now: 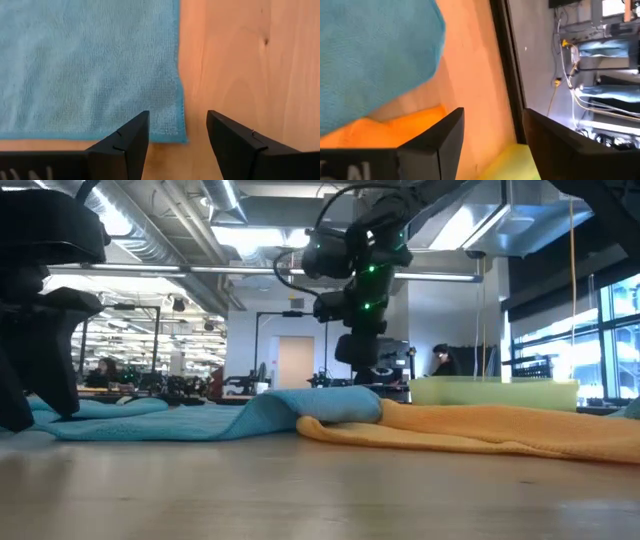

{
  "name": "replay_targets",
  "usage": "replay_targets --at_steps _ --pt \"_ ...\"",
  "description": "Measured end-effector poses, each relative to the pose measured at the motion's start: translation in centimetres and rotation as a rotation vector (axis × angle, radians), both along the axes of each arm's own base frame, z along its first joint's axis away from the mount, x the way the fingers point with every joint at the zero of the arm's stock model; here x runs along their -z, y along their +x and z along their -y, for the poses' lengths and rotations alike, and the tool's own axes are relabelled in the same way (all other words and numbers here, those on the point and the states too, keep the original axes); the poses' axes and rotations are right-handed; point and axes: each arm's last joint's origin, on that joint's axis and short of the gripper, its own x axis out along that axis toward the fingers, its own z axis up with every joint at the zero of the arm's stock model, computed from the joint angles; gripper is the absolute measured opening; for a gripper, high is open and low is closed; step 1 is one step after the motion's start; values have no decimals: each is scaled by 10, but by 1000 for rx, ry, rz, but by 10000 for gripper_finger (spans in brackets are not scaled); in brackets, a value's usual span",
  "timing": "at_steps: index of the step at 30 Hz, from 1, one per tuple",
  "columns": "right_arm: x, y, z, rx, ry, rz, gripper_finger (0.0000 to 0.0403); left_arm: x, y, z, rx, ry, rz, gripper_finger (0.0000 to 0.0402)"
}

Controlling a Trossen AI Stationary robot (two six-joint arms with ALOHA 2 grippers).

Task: Fold microfiber towels
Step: Fold the middle blue microfiber cloth

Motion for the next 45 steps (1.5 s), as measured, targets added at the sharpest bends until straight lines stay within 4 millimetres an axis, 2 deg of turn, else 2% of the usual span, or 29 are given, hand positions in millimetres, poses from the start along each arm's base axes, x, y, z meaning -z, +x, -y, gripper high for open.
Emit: replay_targets --at_steps 3,5,8,11,16,22,28,31,34,41,45 --pt "-17 -4 -17 -75 111 26 204 1 -3 -1 -13 -4 -31 190" --pt "-27 -6 -32 -153 271 72 204 1 -5 -1 -25 2 -43 190" --pt "-36 -8 -56 -252 517 128 204 1 -6 -1 -25 5 -39 190" --pt "-36 -9 -82 -297 590 116 204 1 -5 0 -12 10 -30 190" --pt "-25 -12 -120 -314 563 93 204 1 -6 3 58 41 -31 190" --pt "-16 -22 -152 -279 472 89 204 -1 -6 2 93 137 11 186" --pt "-5 -33 -179 -277 472 74 204 1 4 -8 91 61 -57 114" --pt "0 -38 -187 -269 445 64 204 0 8 -7 125 3 -78 83" --pt "2 -43 -194 -256 405 56 204 -2 10 -5 143 -50 -113 74" --pt "1 -49 -204 -235 296 69 204 -11 11 -4 156 -29 -176 88" --pt "1 -51 -208 -245 288 72 204 -14 15 -5 159 -14 -161 101"
